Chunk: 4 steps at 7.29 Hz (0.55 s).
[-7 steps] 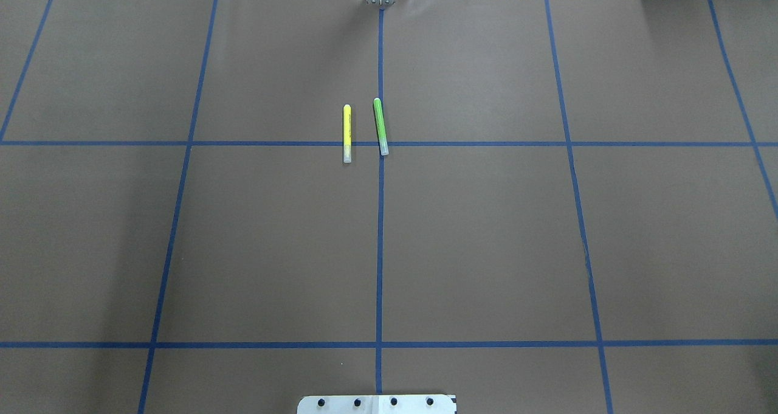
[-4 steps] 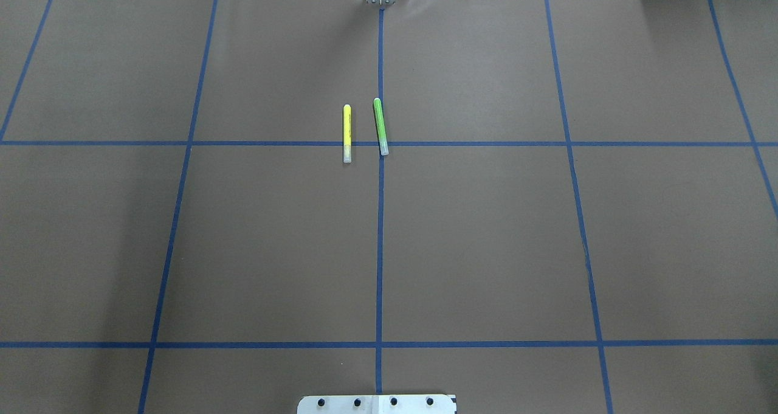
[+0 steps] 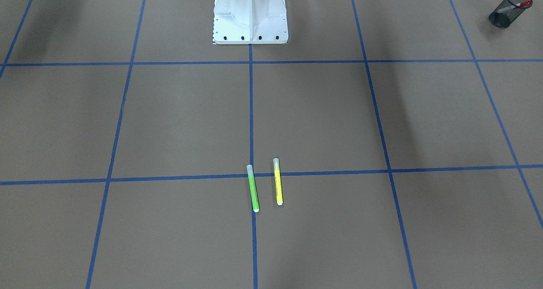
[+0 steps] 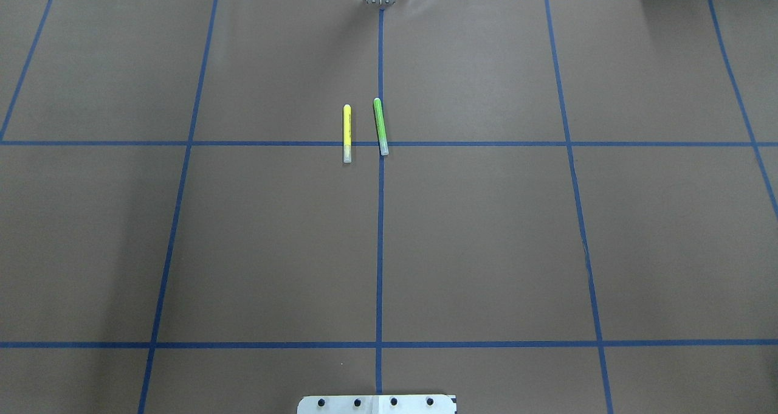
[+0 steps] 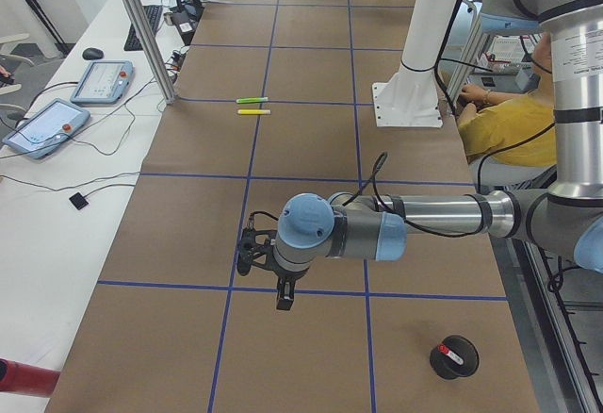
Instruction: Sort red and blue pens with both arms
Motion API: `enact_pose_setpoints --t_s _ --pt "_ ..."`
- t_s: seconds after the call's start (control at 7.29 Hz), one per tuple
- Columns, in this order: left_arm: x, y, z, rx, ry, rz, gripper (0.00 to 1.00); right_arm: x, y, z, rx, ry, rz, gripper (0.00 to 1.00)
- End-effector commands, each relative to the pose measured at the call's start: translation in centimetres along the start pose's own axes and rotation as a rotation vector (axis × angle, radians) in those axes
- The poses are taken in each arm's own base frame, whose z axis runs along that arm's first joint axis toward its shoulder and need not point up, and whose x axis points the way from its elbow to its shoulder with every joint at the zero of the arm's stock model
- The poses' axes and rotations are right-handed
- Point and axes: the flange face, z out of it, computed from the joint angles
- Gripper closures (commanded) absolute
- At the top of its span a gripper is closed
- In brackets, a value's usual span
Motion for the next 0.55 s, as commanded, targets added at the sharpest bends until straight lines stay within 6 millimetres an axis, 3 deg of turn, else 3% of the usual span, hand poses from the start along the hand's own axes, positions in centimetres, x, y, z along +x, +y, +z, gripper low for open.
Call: enact_pose_setpoints --t_s 0.0,0.41 --pt "0.01 -0.01 -0.01 0.0 0.0 0.0 0.0 0.6 -0.58 -0.07 0.007 -0.004 0.004 1.0" --pt "0.07 -0.04 -0.06 0.002 0.0 0.003 0.0 0.94 -0.45 0.82 -0.005 -0.017 0.009 1.0"
